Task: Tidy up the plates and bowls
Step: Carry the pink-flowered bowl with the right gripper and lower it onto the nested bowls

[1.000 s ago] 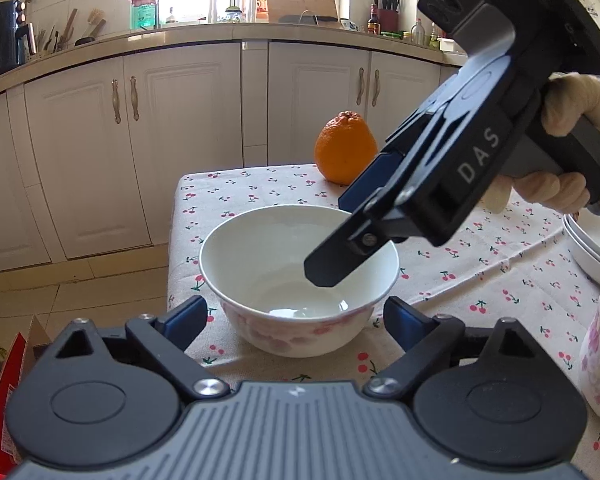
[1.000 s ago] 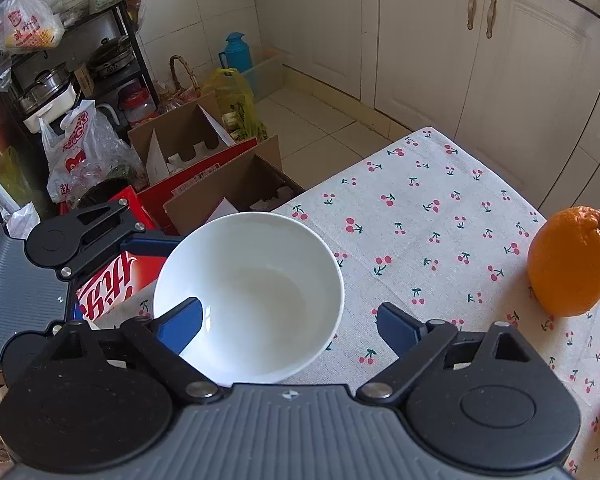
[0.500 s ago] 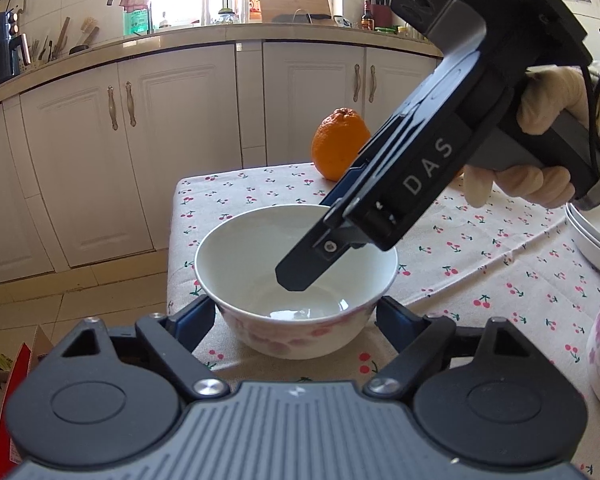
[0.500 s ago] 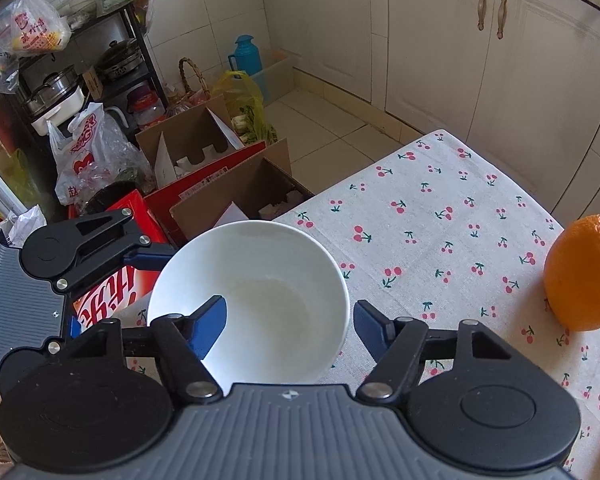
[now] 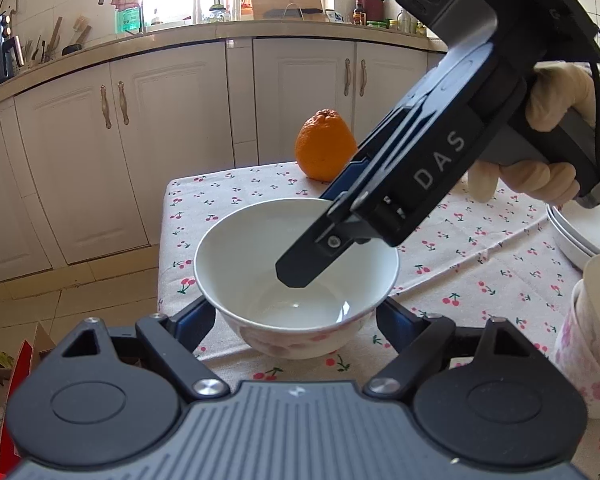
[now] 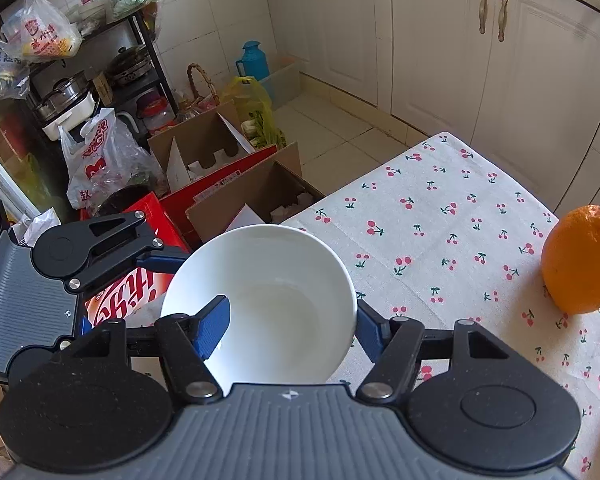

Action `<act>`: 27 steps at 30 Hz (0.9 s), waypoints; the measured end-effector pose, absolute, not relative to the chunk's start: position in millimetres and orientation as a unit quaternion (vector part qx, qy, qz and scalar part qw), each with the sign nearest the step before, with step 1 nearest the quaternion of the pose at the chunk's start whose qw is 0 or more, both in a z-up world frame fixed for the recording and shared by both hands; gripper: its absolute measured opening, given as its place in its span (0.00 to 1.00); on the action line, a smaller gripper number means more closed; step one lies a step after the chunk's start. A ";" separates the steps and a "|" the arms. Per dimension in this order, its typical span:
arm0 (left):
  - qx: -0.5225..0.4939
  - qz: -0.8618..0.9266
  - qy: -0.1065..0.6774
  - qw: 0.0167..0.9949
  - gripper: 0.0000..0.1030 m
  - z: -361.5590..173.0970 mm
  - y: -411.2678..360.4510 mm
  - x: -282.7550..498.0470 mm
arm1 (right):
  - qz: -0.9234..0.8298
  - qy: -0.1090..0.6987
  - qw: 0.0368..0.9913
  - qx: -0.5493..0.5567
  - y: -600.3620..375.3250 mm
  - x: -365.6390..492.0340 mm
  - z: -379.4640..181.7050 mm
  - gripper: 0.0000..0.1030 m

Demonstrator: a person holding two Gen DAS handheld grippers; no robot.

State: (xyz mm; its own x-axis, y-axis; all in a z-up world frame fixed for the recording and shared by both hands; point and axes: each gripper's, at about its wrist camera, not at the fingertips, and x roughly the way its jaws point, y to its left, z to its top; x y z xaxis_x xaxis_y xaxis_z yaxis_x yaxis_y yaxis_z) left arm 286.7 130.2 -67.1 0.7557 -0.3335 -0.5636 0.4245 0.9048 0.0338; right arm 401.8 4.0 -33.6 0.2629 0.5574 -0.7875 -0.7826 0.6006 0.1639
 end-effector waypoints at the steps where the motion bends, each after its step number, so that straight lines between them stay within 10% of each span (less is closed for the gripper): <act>1: 0.081 -0.204 0.284 0.933 0.84 -64.4 128.9 282.7 | 0.428 0.429 0.785 -0.131 1.7 397.5 -30.4 0.70; 27: 0.098 -0.234 0.273 0.928 0.85 -3.9 71.3 167.5 | 0.439 0.375 0.808 -0.121 -80.1 259.3 31.8 0.70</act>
State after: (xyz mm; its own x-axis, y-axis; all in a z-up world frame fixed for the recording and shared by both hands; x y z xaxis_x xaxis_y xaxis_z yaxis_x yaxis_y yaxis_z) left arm 167.5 71.3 -3.9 0.7417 -0.3806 -0.5522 0.4875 0.8714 0.0542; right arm 259.3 -80.1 31.8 0.3344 0.6173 -0.7121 -0.7995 0.5859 0.1326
